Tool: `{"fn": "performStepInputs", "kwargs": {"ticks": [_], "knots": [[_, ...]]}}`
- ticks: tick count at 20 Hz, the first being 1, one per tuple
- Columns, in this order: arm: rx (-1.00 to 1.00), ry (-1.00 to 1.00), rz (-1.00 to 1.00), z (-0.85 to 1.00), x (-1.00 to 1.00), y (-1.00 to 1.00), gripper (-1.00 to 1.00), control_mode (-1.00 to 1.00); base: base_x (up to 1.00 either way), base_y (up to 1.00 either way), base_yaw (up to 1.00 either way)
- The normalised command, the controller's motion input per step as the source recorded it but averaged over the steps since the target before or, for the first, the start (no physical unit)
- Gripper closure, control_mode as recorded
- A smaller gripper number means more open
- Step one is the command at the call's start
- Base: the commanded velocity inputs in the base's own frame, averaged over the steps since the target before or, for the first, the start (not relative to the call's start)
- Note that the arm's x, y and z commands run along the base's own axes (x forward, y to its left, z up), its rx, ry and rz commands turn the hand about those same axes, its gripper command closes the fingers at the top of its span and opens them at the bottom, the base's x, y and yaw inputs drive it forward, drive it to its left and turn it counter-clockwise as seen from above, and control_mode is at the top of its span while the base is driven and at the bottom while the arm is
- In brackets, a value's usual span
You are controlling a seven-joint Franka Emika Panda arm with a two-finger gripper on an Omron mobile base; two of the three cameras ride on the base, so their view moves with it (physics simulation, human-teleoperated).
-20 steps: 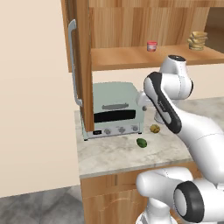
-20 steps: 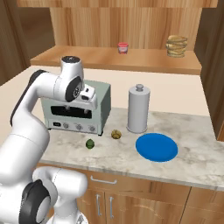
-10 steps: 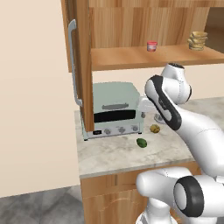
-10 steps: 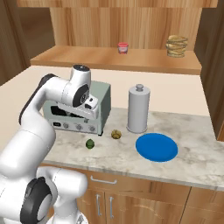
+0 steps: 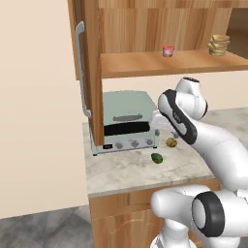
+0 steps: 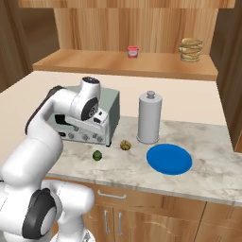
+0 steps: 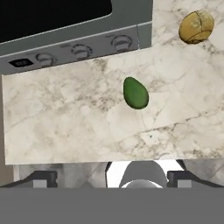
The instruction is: Pick the avocado and bread from the counter and place them on the plate. Then pick the jam from the cabinet and place it next to the plate. Lastly close the cabinet door.
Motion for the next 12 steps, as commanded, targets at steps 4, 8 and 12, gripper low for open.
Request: {"fn": "performStepInputs", "kwargs": {"ticks": [4, 8, 12], "knots": [[-0.01, -0.05, 0.0, -0.36, 0.0, 0.0, -1.0, -1.0, 0.0, 0.0, 0.0], [-0.01, 0.0, 0.0, -0.3, 0.08, 0.0, -1.0, -1.0, 0.0, 0.0, 0.0], [-0.06, 0.02, 0.07, -0.34, 0.03, 0.0, -1.0, -1.0, 0.0, 0.0, 0.0]]}}
